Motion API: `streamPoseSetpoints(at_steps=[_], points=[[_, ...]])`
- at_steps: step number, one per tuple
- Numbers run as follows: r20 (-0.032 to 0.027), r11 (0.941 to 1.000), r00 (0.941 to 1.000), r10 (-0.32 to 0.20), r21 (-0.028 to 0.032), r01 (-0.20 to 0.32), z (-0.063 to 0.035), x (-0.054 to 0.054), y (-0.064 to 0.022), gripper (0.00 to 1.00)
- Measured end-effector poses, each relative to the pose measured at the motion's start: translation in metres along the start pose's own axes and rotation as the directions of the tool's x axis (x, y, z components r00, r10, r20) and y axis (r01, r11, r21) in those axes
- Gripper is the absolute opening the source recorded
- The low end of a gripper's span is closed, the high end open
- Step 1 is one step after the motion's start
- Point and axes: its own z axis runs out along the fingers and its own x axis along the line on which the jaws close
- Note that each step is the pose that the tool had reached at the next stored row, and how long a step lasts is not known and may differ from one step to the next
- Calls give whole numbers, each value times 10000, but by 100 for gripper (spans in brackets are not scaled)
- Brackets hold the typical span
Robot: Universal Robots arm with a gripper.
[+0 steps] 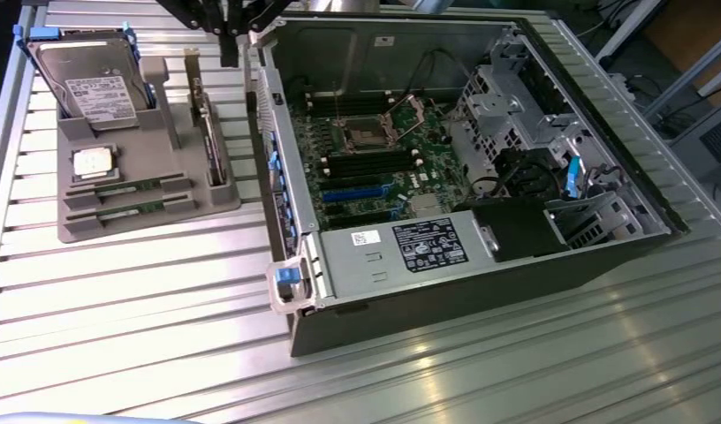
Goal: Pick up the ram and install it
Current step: 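Reach for the ram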
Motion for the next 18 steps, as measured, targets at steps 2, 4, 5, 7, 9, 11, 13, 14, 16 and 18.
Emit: streamPoseSetpoints(at_steps=[2,4,5,7,9,11,13,14,16,18], points=[[3,10000,10000,0,0,0,-1,25,-2,11],[7,10000,10000,0,-1,0,-2,66,-5,11],[8,10000,10000,0,-1,0,-2,78,-6,11],[10,10000,10000,0,-1,0,-3,103,-8,11],[13,10000,10000,0,-1,0,-4,125,-9,11],[16,10000,10000,0,-2,0,-5,157,-12,11],[21,10000,10000,0,-2,0,-7,199,-15,11],[22,10000,10000,-1,-2,1,-7,213,-16,11],[29,10000,10000,-1,-2,1,-9,269,-20,11],[32,10000,10000,-1,-3,1,-10,301,-23,11]])
